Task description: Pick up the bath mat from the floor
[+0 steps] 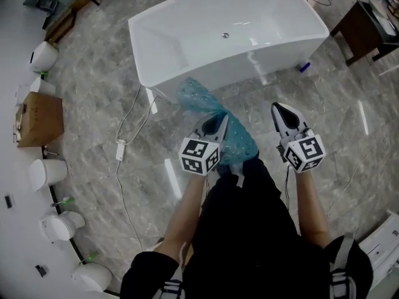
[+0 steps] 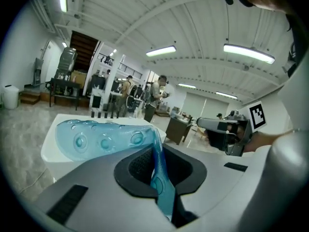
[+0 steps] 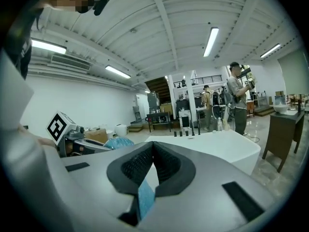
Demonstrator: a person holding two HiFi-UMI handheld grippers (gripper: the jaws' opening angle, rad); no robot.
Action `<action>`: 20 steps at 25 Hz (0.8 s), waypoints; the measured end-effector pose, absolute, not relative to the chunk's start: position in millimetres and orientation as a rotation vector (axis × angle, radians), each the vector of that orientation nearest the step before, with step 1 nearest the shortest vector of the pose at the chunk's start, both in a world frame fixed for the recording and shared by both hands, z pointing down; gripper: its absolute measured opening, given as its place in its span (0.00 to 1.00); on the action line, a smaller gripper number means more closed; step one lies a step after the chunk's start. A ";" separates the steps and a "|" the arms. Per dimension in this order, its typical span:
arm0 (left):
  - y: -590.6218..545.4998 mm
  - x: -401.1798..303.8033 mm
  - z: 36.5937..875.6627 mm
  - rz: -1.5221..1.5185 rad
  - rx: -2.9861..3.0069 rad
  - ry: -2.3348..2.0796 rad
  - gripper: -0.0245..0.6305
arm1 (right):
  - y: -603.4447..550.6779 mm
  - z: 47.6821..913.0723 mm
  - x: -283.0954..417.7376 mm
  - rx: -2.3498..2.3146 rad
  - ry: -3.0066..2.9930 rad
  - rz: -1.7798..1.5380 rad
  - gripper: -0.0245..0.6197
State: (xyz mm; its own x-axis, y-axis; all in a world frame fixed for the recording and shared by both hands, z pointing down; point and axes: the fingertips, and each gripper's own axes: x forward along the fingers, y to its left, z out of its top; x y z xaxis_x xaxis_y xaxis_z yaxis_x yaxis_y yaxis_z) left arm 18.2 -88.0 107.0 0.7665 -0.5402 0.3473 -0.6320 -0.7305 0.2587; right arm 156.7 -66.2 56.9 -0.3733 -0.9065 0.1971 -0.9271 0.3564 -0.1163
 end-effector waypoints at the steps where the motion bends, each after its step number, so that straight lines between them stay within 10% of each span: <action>1: -90.0 8.5 93.3 0.327 2.620 -0.918 0.10 | -67.9 47.4 145.8 1.685 -2.524 0.289 0.06; 20: -84.2 -117.8 -103.4 0.028 2.918 -1.282 0.10 | -77.8 -89.0 73.1 1.561 -2.737 0.002 0.06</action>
